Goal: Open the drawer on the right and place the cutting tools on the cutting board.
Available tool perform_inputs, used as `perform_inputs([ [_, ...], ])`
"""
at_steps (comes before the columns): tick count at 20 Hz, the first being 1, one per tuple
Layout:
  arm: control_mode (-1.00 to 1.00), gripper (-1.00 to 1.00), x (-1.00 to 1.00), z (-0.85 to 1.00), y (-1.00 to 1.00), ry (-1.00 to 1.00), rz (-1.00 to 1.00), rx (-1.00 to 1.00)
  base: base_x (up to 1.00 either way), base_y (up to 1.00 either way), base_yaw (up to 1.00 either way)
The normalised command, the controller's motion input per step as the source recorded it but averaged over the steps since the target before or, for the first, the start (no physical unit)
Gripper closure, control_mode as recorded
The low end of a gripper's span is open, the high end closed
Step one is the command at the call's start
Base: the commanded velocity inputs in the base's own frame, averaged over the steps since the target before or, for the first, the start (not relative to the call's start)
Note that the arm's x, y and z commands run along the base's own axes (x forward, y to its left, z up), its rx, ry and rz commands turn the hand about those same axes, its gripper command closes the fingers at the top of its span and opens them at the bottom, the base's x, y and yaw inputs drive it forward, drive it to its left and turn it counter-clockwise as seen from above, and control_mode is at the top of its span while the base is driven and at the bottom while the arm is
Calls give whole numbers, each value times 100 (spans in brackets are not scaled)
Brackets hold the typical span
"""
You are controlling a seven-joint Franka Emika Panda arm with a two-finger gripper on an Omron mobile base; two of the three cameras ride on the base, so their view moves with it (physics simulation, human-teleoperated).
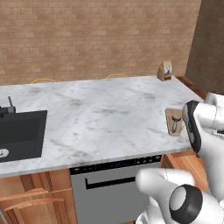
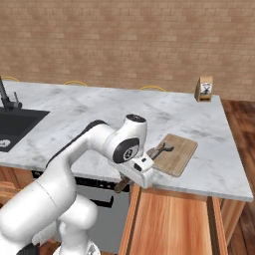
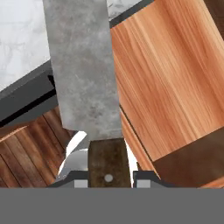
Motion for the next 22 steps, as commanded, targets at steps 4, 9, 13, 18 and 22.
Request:
perform_inputs([
  [4, -100, 100, 100, 15, -11, 5, -3, 0, 0, 0, 0],
  [9, -100, 100, 100, 2, -14, 3, -4, 0, 0, 0, 0],
  [13, -100, 100, 81, 0, -38, 0, -6, 0, 0, 0, 0],
  [18, -100, 100, 61, -10, -44, 0, -5, 0, 0, 0, 0],
  [22, -100, 100, 13, -31, -26, -3, -1, -1, 0, 0, 0],
])
